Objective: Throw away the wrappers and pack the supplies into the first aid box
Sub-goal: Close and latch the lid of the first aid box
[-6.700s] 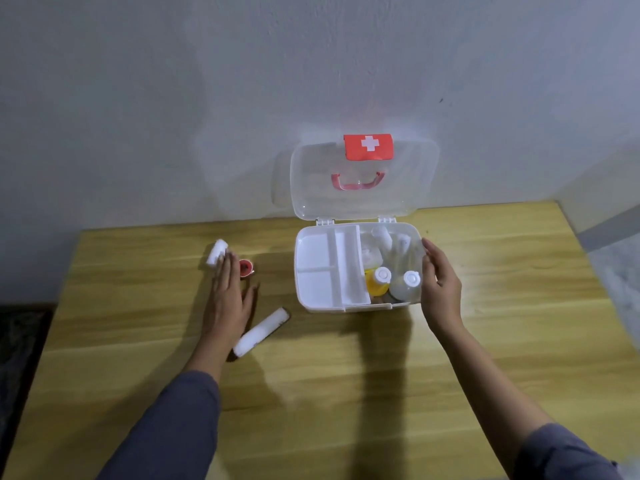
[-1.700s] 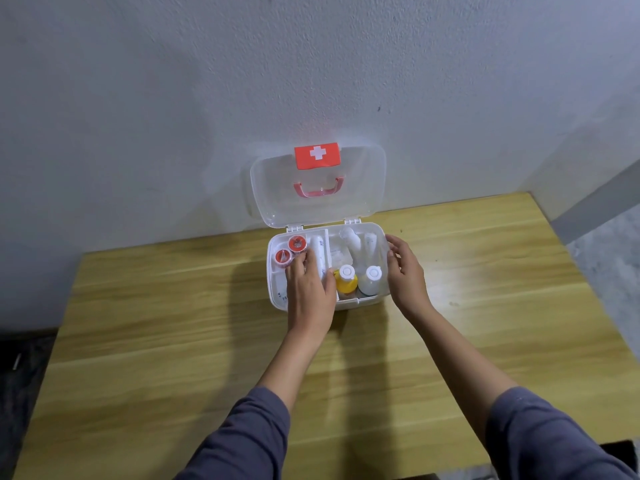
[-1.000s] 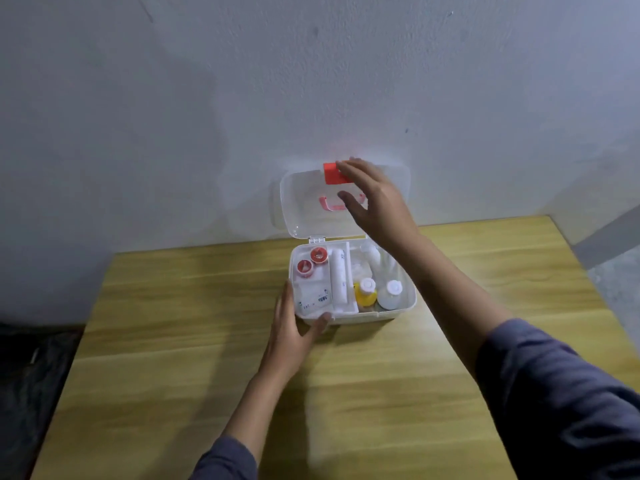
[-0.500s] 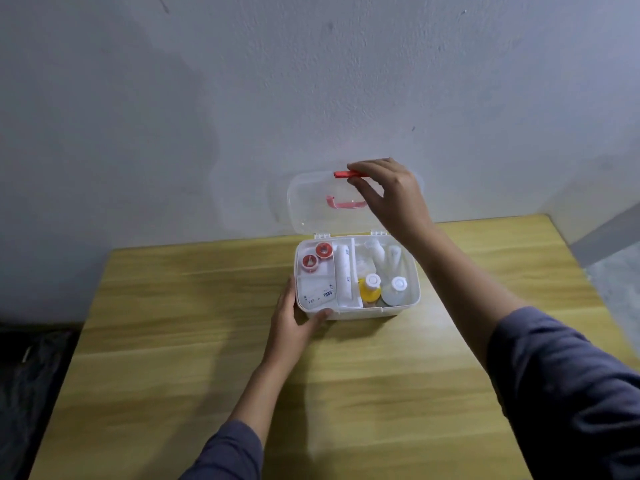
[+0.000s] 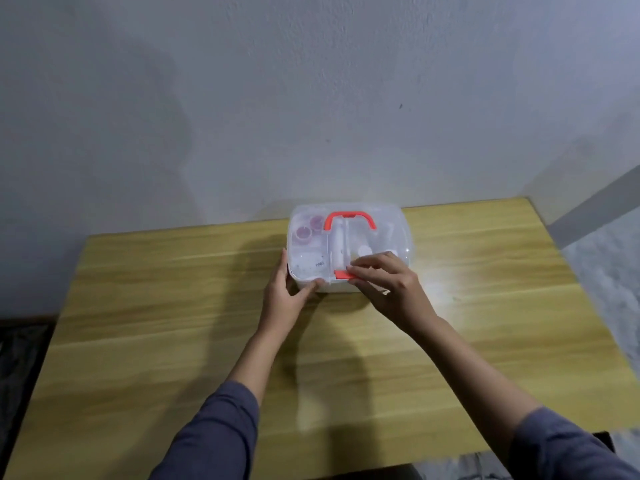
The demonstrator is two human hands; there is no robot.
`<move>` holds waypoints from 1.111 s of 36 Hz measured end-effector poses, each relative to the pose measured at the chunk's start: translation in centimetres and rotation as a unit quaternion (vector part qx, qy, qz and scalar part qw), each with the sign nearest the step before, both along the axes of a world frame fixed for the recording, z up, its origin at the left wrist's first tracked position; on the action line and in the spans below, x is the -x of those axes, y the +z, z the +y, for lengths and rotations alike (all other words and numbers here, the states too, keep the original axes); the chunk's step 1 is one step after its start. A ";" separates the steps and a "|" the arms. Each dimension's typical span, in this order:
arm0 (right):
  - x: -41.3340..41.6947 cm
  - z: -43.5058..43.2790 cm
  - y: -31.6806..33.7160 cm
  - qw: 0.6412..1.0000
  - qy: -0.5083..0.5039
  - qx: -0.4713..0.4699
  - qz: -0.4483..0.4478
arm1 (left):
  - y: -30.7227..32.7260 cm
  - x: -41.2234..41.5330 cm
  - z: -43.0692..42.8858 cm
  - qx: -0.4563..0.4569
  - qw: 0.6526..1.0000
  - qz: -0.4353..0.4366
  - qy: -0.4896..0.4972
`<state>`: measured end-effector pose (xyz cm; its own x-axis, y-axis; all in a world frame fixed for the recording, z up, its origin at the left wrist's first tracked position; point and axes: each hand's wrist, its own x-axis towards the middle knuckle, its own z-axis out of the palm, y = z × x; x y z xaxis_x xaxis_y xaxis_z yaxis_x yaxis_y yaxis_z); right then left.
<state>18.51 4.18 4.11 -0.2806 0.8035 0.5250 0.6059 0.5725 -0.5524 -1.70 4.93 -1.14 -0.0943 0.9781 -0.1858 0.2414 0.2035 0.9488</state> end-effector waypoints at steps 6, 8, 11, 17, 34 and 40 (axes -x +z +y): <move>-0.3 -0.7 -1.2 0.999 0.001 0.053 -0.008 | -0.3 0.5 -0.1 -0.007 1.000 0.008 -0.024; -0.3 -0.9 -1.3 0.998 0.004 0.059 -0.012 | -0.2 0.5 -0.1 -0.012 1.000 0.006 -0.028; -0.4 -1.2 -1.4 0.998 0.012 0.063 -0.026 | -0.3 0.4 0.0 -0.019 0.999 0.013 -0.027; -0.9 -2.0 -1.7 0.995 0.031 0.062 -0.070 | -0.1 0.2 -0.2 -0.007 1.000 -0.005 -0.023; -0.3 0.2 -2.4 0.990 -0.079 0.014 -0.116 | -0.5 0.0 -0.3 0.004 0.999 0.025 -0.027; -0.1 0.2 -2.3 0.989 -0.088 0.024 -0.119 | -0.6 0.1 -0.3 0.004 0.999 0.033 -0.035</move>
